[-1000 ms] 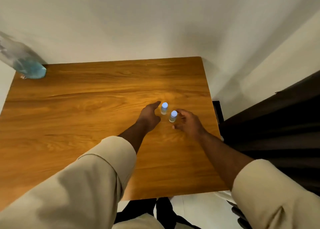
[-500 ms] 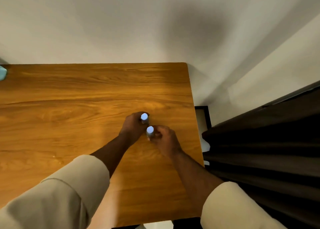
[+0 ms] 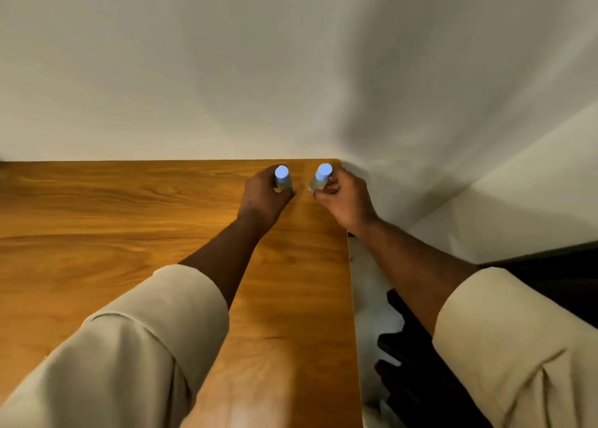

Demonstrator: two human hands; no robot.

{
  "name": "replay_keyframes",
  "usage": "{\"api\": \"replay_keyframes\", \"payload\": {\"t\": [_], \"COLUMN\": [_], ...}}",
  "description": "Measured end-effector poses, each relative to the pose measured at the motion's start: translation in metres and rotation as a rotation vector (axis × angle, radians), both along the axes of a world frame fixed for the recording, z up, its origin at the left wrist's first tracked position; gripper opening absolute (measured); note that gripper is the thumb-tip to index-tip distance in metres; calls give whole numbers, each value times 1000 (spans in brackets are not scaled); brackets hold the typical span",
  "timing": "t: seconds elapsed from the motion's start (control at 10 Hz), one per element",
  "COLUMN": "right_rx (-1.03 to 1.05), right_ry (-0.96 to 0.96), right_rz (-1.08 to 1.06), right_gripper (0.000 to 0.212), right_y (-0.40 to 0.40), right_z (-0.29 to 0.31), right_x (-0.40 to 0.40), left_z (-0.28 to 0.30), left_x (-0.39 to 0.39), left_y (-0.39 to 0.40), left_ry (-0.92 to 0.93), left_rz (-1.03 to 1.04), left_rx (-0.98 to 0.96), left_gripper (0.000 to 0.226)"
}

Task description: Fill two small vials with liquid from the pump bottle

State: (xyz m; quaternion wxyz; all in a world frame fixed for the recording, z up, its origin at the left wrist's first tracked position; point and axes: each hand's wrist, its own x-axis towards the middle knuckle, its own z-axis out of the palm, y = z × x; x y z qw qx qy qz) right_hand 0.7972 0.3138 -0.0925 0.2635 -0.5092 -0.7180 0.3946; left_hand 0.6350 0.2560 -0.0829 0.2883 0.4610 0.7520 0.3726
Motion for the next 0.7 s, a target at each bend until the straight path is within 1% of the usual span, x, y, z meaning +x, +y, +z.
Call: {"api": "replay_keyframes", "payload": {"t": [0.1,0.2,0.3,0.4,0.6,0.7], "right_rx": [-14,-40,-64,-47,-55,-96], "right_ry": [-18,-35,-69,-107,-107,-134], "right_rz": [-26,-23,8,14,-7,-68], "right_gripper": [25,24,25,20,19,40], "right_y": [23,36,41,45,38,23], "right_z": [-8,-18,-26,-30,-29,-24], "right_x": [-4,-8,-10,-13,-19,-15], "left_z": [-9,-21,-31,-40,-36,-33], "left_x": [-3,-6,-6,-7,-11,-15], "left_y": [22,37,44,47,44,23], "left_ry": [16,42,27,62,35,20], "left_rz": [-5,-7,6,33,55,69], "left_rx": [-39,-70,-104,-132,-92,-110], "left_gripper": [31,26,34,18,22,43]}}
